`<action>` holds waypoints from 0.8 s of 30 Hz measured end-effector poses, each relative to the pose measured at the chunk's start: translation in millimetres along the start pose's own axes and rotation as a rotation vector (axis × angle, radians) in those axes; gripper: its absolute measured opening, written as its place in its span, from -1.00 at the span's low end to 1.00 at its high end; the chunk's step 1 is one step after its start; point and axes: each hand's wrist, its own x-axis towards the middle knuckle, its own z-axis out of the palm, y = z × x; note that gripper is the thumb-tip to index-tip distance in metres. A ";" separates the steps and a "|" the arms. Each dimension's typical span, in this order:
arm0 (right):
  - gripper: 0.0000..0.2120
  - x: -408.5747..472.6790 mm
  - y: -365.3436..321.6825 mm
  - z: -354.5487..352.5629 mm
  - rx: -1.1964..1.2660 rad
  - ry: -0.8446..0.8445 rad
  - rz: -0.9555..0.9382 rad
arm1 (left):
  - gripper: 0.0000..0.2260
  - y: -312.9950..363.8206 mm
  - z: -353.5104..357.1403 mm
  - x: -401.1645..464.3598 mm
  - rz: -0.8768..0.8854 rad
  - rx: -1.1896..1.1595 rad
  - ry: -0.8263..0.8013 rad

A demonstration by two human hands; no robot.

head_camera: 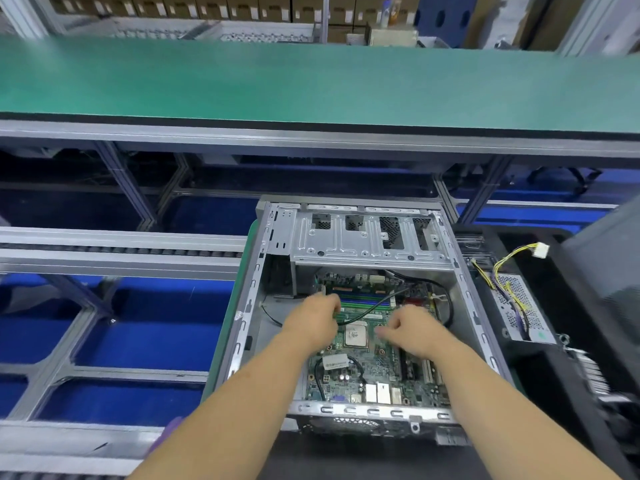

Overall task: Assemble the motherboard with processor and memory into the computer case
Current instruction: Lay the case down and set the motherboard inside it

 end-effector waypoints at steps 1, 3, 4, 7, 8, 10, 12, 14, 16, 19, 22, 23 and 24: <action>-0.71 2.8 1.6 -2.9 -0.044 0.175 0.049 | -0.63 0.9 4.3 2.9 0.056 0.035 0.018; -0.76 5.7 -0.8 -5.8 -0.157 0.351 0.143 | -0.50 2.3 9.4 7.8 0.121 0.047 0.006; -0.63 8.1 -2.4 -4.7 -0.223 0.334 0.183 | -0.45 2.4 11.6 9.3 0.115 0.061 -0.032; -0.41 12.5 -10.6 2.7 -0.306 0.192 0.260 | -0.37 0.4 19.2 10.0 0.087 0.206 -0.214; -0.38 15.7 -11.6 5.8 -0.323 0.162 0.265 | -0.38 -0.8 21.4 10.5 0.088 0.239 -0.227; -0.34 19.4 -13.3 9.7 -0.365 0.140 0.265 | -0.40 -1.9 22.9 11.4 0.082 0.248 -0.155; -0.34 21.4 -14.1 10.5 -0.382 0.148 0.286 | -0.40 -3.0 22.2 13.8 0.049 0.238 -0.071; -0.35 22.9 -14.1 10.0 -0.379 0.142 0.326 | -0.41 -3.7 21.5 15.8 0.008 0.222 -0.028; -0.42 25.7 -13.2 9.2 -0.345 0.132 0.357 | -0.43 -5.2 20.3 17.5 -0.011 0.198 0.003; -0.48 27.7 -9.9 5.8 -0.286 0.105 0.393 | -0.34 -9.7 18.7 18.3 -0.057 0.097 -0.042; -0.50 27.8 -7.5 7.2 -0.316 0.125 0.369 | -0.30 -12.6 16.4 17.4 -0.148 0.038 -0.115; -0.49 27.4 -8.2 8.3 -0.326 0.124 0.372 | -0.34 -13.2 15.7 18.3 -0.174 0.007 -0.104; -0.46 27.2 -8.9 8.9 -0.334 0.113 0.379 | -0.37 -13.3 14.8 19.8 -0.203 -0.041 -0.074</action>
